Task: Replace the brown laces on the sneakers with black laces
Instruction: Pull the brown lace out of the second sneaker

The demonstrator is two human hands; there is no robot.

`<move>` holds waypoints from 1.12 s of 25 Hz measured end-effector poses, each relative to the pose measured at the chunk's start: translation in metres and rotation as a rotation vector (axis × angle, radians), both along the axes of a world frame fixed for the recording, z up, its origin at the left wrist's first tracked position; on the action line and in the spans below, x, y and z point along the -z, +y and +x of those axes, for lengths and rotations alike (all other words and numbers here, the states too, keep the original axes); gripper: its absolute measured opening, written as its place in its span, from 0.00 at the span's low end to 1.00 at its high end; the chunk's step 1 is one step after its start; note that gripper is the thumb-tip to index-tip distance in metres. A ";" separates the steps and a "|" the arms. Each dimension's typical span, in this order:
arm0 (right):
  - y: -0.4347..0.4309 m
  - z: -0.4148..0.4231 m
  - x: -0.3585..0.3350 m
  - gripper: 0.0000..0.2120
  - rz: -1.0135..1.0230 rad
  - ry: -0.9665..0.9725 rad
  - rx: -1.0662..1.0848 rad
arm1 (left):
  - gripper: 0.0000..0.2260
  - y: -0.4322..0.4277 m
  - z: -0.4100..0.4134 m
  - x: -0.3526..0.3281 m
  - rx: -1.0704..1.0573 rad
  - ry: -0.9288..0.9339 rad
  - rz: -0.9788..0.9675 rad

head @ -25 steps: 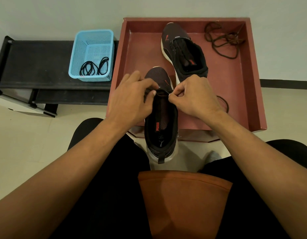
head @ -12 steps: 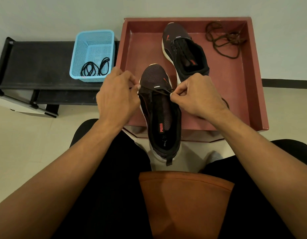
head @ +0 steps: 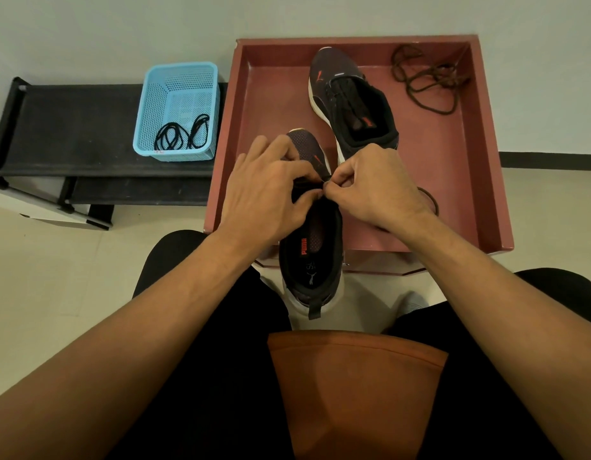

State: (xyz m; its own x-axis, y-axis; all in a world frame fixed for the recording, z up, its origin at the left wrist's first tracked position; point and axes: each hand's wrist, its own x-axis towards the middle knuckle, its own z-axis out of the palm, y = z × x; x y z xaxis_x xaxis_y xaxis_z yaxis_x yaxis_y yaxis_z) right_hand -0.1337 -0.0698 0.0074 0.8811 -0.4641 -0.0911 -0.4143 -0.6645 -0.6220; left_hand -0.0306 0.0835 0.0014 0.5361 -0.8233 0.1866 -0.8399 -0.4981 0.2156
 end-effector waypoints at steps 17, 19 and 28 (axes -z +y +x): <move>-0.004 -0.003 0.004 0.06 -0.026 0.014 0.030 | 0.08 0.016 0.018 0.000 -0.229 0.167 -0.149; -0.003 -0.001 0.003 0.06 -0.024 0.003 0.027 | 0.11 0.007 0.009 0.001 -0.042 0.105 -0.051; 0.001 0.002 0.006 0.06 -0.050 -0.008 0.041 | 0.04 0.001 0.011 0.004 -0.067 0.100 -0.011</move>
